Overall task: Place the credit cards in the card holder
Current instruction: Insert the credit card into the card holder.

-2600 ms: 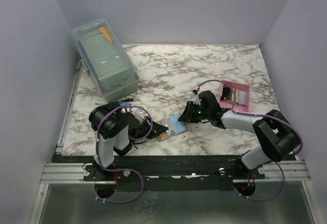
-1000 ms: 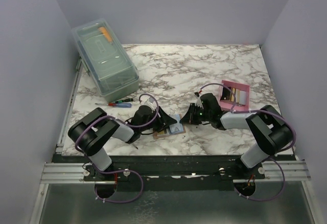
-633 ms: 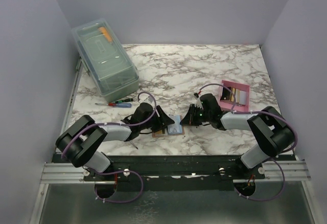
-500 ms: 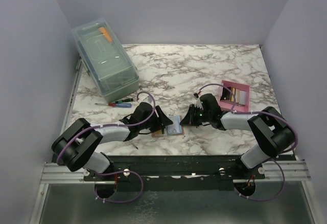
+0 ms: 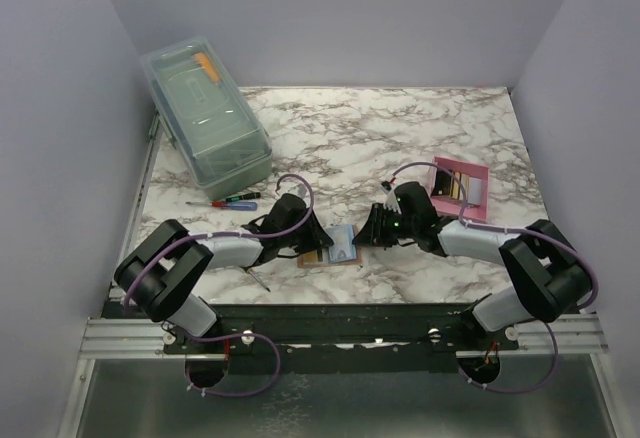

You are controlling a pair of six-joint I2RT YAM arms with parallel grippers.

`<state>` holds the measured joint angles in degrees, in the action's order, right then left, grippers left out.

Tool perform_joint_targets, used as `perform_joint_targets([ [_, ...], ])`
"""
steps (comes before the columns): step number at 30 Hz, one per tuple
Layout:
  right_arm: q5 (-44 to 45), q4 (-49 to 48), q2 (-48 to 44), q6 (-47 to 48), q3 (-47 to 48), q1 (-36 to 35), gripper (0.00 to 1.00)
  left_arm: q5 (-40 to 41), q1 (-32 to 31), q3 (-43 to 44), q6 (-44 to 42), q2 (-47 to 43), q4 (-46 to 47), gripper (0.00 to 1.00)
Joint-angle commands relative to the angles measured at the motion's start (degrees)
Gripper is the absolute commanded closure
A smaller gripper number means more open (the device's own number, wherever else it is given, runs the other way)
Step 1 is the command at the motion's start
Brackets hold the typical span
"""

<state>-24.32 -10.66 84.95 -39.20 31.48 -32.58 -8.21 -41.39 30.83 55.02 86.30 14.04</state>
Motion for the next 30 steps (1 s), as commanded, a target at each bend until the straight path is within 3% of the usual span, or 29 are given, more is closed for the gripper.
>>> perform_joint_targets([
  [1, -2.9, -0.6, -2.2, -1.8, -0.4, -0.4, 0.75, -1.0, -0.3, -0.2, -1.4, 3.5, 0.9, 0.77],
  [9, -5.3, -2.8, -0.1, -2.7, 0.3, -0.4, 0.71, 0.7, -0.3, -1.9, -1.3, 4.6, 1.3, 0.86],
  [14, -4.7, -2.4, 1.1, -2.2, 0.8, -0.4, 0.66, 0.7, -0.3, -2.7, -1.0, 4.7, 1.8, 0.87],
  [30, -6.4, -3.9, 1.6, -3.5, 1.4, -1.2, 0.68, -0.4, -0.3, -2.4, -0.4, 5.8, 2.9, 0.88],
])
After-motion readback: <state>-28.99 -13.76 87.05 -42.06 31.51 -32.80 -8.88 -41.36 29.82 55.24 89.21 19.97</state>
